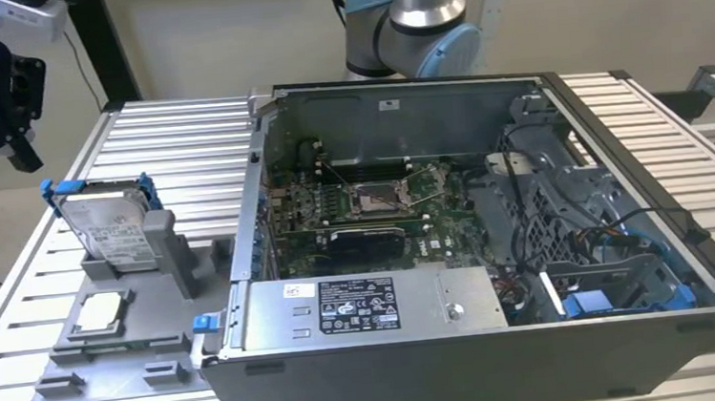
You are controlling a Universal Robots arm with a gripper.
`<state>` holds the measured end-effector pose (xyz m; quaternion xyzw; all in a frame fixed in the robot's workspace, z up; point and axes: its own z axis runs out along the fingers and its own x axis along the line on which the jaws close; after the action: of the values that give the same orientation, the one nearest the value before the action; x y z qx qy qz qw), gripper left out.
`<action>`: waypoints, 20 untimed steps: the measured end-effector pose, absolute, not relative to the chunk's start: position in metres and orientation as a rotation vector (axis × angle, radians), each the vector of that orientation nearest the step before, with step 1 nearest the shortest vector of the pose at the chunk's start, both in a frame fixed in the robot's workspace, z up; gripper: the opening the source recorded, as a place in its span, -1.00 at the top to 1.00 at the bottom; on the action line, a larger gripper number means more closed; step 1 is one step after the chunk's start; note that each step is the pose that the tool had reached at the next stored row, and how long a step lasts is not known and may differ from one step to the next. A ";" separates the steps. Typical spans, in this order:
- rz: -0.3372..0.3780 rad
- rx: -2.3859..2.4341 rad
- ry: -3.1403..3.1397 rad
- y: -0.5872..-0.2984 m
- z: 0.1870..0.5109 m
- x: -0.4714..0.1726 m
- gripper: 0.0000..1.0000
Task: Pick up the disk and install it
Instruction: 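Pick up the disk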
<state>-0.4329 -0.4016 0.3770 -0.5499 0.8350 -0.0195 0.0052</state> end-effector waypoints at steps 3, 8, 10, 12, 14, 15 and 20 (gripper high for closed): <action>-0.065 -1.782 2.567 -0.402 0.377 -0.433 1.00; -0.062 -1.869 2.500 -0.402 0.376 -0.432 1.00; -0.059 -1.900 2.475 -0.402 0.376 -0.432 1.00; -0.057 -1.928 2.451 -0.402 0.376 -0.431 1.00; -0.055 -1.957 2.427 -0.402 0.376 -0.431 1.00; -0.054 -1.970 2.416 -0.402 0.376 -0.430 1.00; -0.054 -1.994 2.395 -0.402 0.376 -0.430 1.00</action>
<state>-0.4299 -0.4016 0.3762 -0.6396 0.7684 -0.0172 0.0123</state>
